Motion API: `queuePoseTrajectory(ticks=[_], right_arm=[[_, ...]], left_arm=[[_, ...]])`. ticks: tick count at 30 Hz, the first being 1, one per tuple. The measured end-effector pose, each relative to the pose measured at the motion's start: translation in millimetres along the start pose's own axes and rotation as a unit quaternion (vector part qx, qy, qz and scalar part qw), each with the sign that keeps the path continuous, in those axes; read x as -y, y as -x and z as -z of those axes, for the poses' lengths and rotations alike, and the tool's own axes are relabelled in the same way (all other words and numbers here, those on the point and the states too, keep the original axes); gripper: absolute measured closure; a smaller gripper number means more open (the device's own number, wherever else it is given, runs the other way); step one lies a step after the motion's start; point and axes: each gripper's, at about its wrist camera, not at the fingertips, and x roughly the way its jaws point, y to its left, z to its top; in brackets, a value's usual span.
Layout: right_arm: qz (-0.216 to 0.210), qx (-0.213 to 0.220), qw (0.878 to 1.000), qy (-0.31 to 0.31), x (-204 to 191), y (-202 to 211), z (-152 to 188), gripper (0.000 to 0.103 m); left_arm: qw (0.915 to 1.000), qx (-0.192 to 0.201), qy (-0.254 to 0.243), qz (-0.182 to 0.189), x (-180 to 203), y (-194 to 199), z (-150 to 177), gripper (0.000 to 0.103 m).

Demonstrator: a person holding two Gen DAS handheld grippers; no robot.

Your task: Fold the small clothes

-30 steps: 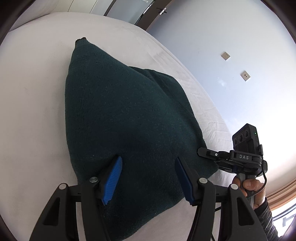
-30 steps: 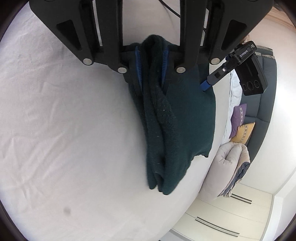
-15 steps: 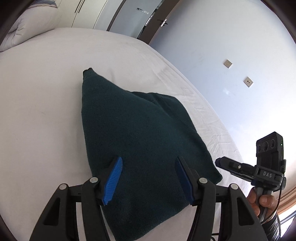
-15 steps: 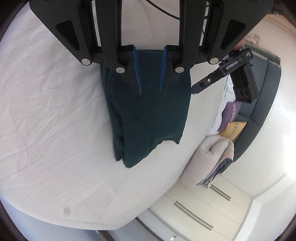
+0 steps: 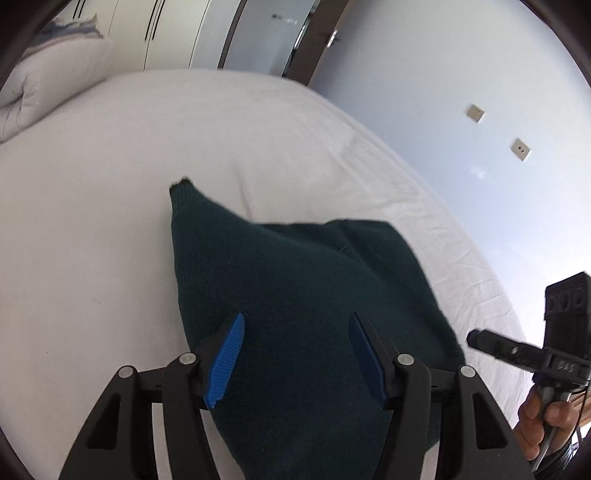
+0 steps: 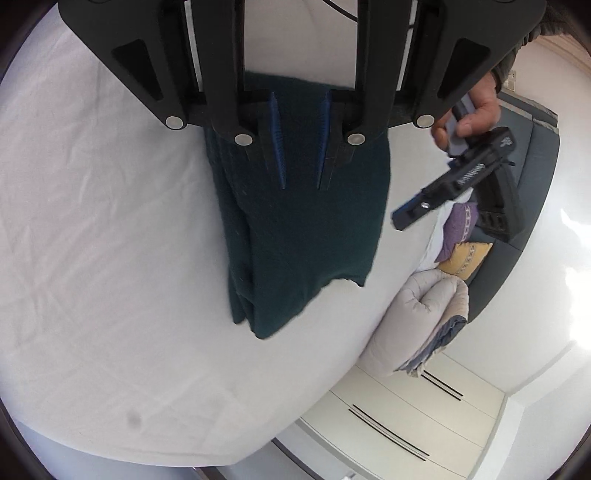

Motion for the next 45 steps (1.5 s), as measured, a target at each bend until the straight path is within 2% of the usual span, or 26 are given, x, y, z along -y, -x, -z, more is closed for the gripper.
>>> queuePoseTrajectory(ticks=[1, 3, 5, 6, 8, 11, 13, 15, 16, 17, 18, 19, 22, 24, 27, 28, 29, 30, 31, 32, 33, 35, 38, 41, 45], right_arm=[[-0.002, 0.002, 1.0, 0.007, -5.8, -5.2, -12.5, 0.087], [0.002, -0.002, 1.0, 0.02, -11.0, -20.8, -30.4, 0.087], [0.015, -0.022, 1.0, 0.01, -7.6, -47.4, -44.4, 0.087], [0.04, -0.039, 0.998, 0.005, -0.2, -61.7, -47.4, 0.087], [0.043, -0.038, 0.998, 0.006, 9.8, -82.0, -52.4, 0.087], [0.034, -0.026, 0.999, 0.007, 8.6, -75.6, -52.2, 0.087], [0.038, -0.024, 0.999, 0.011, 1.6, -59.8, -49.9, 0.087], [0.042, -0.01, 0.999, 0.029, -5.1, -37.6, -48.1, 0.083], [0.048, -0.004, 0.998, 0.036, -5.5, -28.1, -48.7, 0.072], [0.061, 0.001, 0.997, 0.039, -5.5, -22.4, -50.2, 0.048], [0.071, 0.007, 0.997, 0.036, -3.2, -16.0, -51.5, 0.037], [0.072, 0.014, 0.997, 0.031, 0.1, -2.5, -49.4, 0.031], [0.068, -0.001, 0.998, 0.015, 10.4, 2.8, -51.4, 0.032], [0.063, -0.025, 0.998, 0.006, 15.9, -11.4, -52.0, 0.032], [0.081, -0.053, 0.995, -0.016, 27.7, -36.9, -49.1, 0.032], [0.079, -0.055, 0.995, -0.025, 32.1, -43.8, -51.0, 0.033], [0.074, -0.054, 0.995, -0.03, 35.0, -51.8, -54.0, 0.033], [0.072, -0.054, 0.995, -0.032, 35.7, -54.7, -56.5, 0.034], [0.075, -0.055, 0.995, -0.03, 35.0, -57.8, -58.4, 0.043], [0.08, -0.061, 0.995, -0.021, 32.0, -60.6, -60.5, 0.062], [0.082, -0.075, 0.994, -0.013, 29.6, -68.2, -61.9, 0.07], [0.098, -0.085, 0.992, -0.003, 22.9, -78.1, -61.0, 0.073], [0.124, -0.084, 0.989, 0.014, 10.7, -85.6, -63.6, 0.079], [0.142, -0.07, 0.987, 0.033, -11.8, -82.2, -58.5, 0.082], [0.138, -0.056, 0.987, 0.061, -54.8, -66.3, -52.8, 0.084]], left_arm=[[0.9999, -0.011, 0.013, 0.001, -5.8, -11.1, 2.1, 0.042], [0.9999, -0.004, 0.013, -0.006, -6.7, -18.7, 8.8, 0.042], [0.9996, -0.003, -0.008, -0.028, 2.2, -21.9, 10.6, 0.041], [0.999, -0.007, -0.021, -0.039, 6.5, -25.4, 10.8, 0.041], [0.9987, -0.014, -0.027, -0.041, 7.7, -28.8, 7.8, 0.04], [1.0, 0.005, -0.001, -0.008, -1.7, -11.6, 5.0, 0.038], [0.9991, 0.023, 0.034, 0.014, -15.0, 5.7, 8.4, 0.036], [0.9968, 0.047, 0.064, 0.002, -30.7, 21.5, 12.3, 0.022], [0.9955, 0.054, 0.077, -0.006, -38.6, 25.5, 12.5, 0.014], [0.9949, 0.052, 0.087, -0.006, -44.2, 25.4, 12.6, 0.013], [0.9945, 0.04, 0.097, 0.0, -50.7, 21.6, 13.9, 0.013], [0.9941, 0.023, 0.106, 0.006, -54.8, 16.1, 15.9, 0.013], [0.9899, -0.023, 0.132, 0.046, -58.7, -4.0, 23.7, 0.014], [0.9854, -0.043, 0.148, 0.073, -57.4, -16.4, 29.1, 0.014], [0.9862, -0.046, 0.142, 0.072, -50.3, -20.3, 26.7, 0.014], [0.986, -0.052, 0.141, 0.074, -47.9, -22.7, 25.0, 0.017], [0.9855, -0.057, 0.139, 0.078, -45.9, -25.1, 23.4, 0.025], [0.9854, -0.064, 0.138, 0.075, -43.8, -26.6, 21.7, 0.026], [0.9861, -0.067, 0.137, 0.066, -41.2, -27.7, 19.5, 0.029], [0.987, -0.07, 0.132, 0.059, -40.7, -27.3, 19.2, 0.034], [0.9881, -0.072, 0.126, 0.051, -39.1, -26.4, 18.3, 0.037], [0.9891, -0.074, 0.12, 0.041, -36.1, -24.4, 15.7, 0.048], [0.9898, -0.071, 0.116, 0.042, -33.5, -16.2, 13.4, 0.059], [0.9897, -0.067, 0.117, 0.047, -34.6, -2.7, 11.9, 0.063], [0.9928, -0.044, 0.106, 0.036, -39.9, 38.6, 15.9, 0.064]])
